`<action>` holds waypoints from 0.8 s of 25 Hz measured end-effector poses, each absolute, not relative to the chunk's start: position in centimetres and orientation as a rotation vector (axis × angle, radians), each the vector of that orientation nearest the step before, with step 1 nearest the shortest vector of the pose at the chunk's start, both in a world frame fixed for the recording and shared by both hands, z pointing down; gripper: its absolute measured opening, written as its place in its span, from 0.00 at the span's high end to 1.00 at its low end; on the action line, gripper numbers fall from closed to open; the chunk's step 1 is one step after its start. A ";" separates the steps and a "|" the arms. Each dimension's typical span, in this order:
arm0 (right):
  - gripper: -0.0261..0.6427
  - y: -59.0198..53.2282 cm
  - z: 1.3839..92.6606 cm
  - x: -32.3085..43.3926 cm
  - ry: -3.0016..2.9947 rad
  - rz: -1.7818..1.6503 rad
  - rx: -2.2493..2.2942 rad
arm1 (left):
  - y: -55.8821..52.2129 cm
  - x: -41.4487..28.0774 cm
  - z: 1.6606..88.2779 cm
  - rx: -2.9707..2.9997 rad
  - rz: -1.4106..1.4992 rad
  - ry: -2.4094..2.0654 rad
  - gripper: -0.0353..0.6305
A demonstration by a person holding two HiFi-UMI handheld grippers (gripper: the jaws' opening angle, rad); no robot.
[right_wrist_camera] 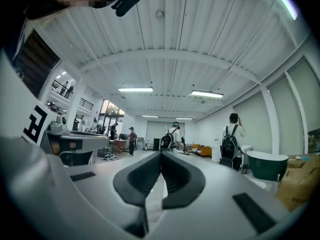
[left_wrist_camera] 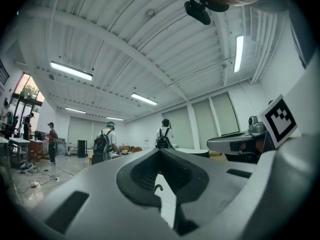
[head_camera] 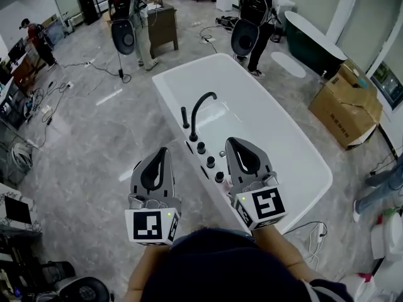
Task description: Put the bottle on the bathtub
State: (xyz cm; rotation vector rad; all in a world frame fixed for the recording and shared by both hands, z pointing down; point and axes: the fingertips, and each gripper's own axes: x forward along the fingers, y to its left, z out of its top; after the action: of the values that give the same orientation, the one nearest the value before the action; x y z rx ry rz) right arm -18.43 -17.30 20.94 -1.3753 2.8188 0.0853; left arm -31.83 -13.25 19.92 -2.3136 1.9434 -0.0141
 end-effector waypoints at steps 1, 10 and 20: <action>0.92 -17.2 20.8 -18.6 2.824 0.096 -1.370 | -13.2 -31.9 20.0 -2.310 -0.025 1.945 0.92; 0.92 -17.3 21.2 -18.7 2.843 0.129 -1.366 | -13.4 -31.3 20.6 -2.312 -0.065 1.916 0.92; 0.92 -17.1 21.5 -18.6 2.858 0.120 -1.355 | -13.1 -31.0 20.6 -2.326 -0.062 1.906 0.92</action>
State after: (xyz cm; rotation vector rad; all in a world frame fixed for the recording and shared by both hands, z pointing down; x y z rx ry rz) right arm -18.61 -17.12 21.52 -1.3552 2.8583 0.1202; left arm -31.03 -13.12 20.64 -2.3263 1.9058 -0.0618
